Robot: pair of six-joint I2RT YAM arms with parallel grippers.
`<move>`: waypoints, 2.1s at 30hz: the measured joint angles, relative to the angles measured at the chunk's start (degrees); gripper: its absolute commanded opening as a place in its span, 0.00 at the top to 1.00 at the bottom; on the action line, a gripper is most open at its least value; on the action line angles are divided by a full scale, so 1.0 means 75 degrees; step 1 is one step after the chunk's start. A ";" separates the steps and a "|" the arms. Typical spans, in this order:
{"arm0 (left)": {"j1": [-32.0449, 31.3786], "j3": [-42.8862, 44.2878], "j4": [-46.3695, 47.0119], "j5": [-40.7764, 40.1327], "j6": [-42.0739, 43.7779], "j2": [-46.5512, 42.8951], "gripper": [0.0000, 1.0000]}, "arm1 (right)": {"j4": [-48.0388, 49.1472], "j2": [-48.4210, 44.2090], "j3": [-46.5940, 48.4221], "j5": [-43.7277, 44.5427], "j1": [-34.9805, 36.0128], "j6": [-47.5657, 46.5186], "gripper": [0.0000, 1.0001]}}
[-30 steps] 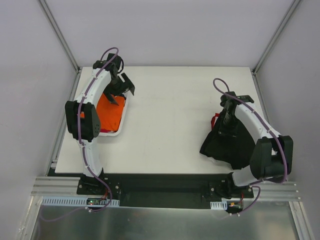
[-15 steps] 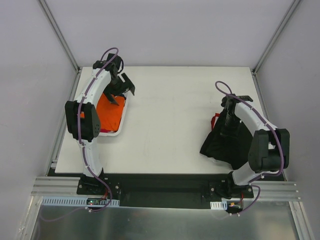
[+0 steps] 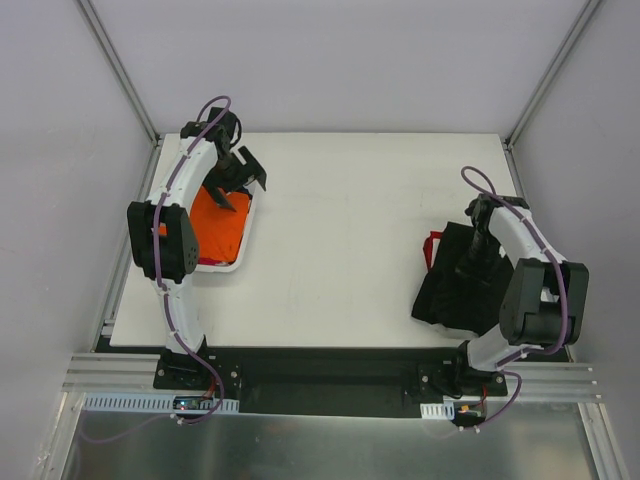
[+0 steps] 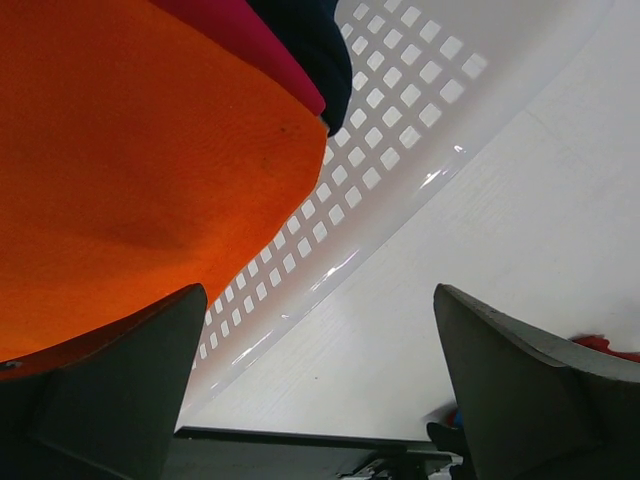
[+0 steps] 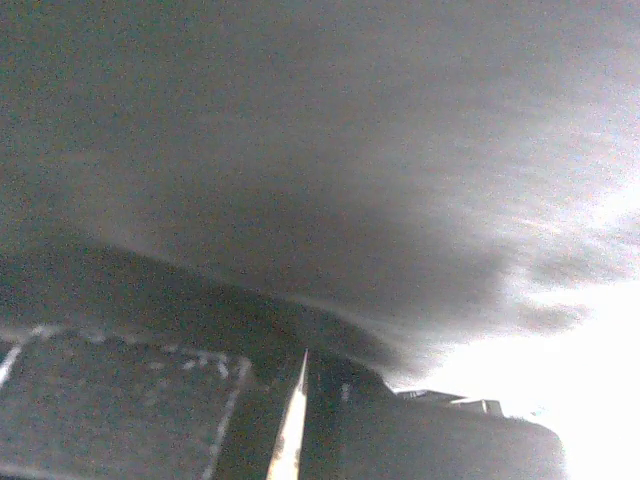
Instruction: Fold and stack the t-shirts
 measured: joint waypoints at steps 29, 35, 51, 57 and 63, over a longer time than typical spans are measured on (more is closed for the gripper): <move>-0.0012 0.0184 0.0076 0.0035 -0.0009 0.0093 0.02 | 0.0064 -0.0688 0.0344 -0.0501 -0.1169 -0.0280 0.99; -0.0166 0.0548 0.0087 0.0017 -0.0009 0.0245 0.02 | 0.0201 -0.0708 0.0941 -0.0968 -0.1180 -0.0332 0.99; -0.0353 0.0612 0.0111 -0.0044 0.0009 0.0274 0.02 | 0.0874 0.0729 0.1265 -0.1571 -0.1373 -0.0399 0.99; -0.0353 0.0606 0.0105 -0.0044 0.0009 0.0274 0.01 | 0.0970 0.0828 0.1067 -0.2171 -0.1836 -0.0332 0.99; -0.0353 0.0606 0.0102 -0.0038 0.0012 0.0274 0.02 | 0.0930 0.0819 0.0935 -0.2771 -0.2515 -0.0274 0.99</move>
